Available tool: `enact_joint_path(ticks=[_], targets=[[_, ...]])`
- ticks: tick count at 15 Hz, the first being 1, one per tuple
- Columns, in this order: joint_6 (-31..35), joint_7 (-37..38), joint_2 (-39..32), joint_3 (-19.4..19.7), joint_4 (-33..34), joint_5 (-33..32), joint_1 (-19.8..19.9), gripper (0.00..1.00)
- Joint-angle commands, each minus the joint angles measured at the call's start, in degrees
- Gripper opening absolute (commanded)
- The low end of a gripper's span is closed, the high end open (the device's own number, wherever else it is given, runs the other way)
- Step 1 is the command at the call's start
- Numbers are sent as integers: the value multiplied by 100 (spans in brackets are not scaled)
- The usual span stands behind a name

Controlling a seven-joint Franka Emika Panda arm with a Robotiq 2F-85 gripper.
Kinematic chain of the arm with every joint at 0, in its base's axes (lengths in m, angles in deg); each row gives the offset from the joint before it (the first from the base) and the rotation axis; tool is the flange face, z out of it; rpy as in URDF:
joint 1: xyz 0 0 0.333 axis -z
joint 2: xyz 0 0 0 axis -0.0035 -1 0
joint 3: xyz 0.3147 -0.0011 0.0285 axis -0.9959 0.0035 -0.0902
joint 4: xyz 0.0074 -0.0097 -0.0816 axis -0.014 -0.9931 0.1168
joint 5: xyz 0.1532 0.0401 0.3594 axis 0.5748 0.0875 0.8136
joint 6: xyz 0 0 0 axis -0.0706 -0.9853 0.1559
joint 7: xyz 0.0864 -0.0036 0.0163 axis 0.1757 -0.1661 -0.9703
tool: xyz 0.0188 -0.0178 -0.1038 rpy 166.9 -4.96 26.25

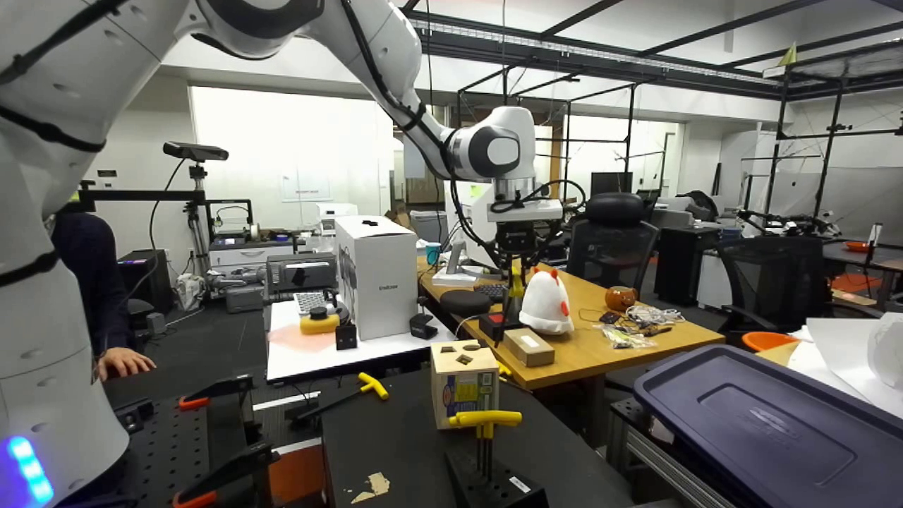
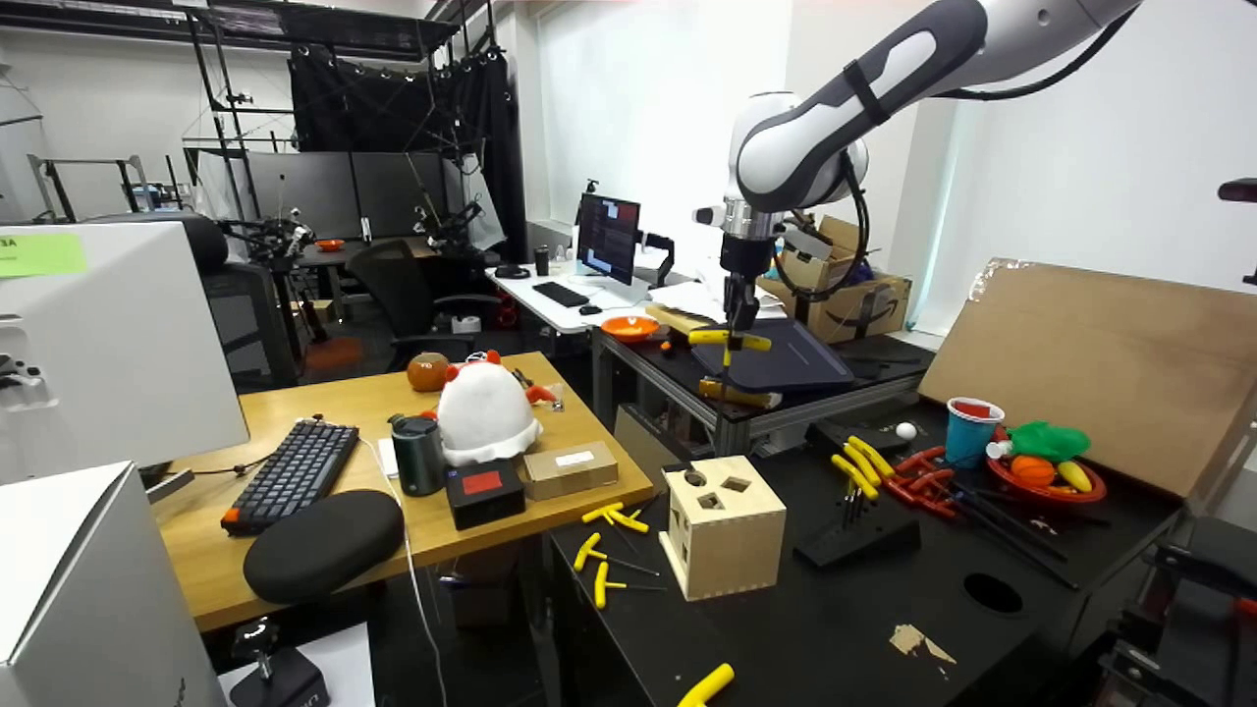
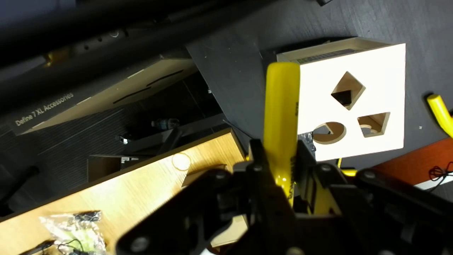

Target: Pick up the yellow object tool and put it among the other yellow tools

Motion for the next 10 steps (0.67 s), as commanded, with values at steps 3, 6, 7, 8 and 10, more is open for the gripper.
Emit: enact_joint_path(ticks=[3, 6, 7, 8, 10], targets=[[18, 721, 548, 272, -517, -89, 20, 6], [46, 1143, 686, 464, -720, -188, 20, 6], [75, 1311, 735, 535, -793, -250, 12, 6], [91, 1527, 775, 616, -850, -354, -10, 6], [110, 1900, 854, 718, -956, -536, -19, 6]])
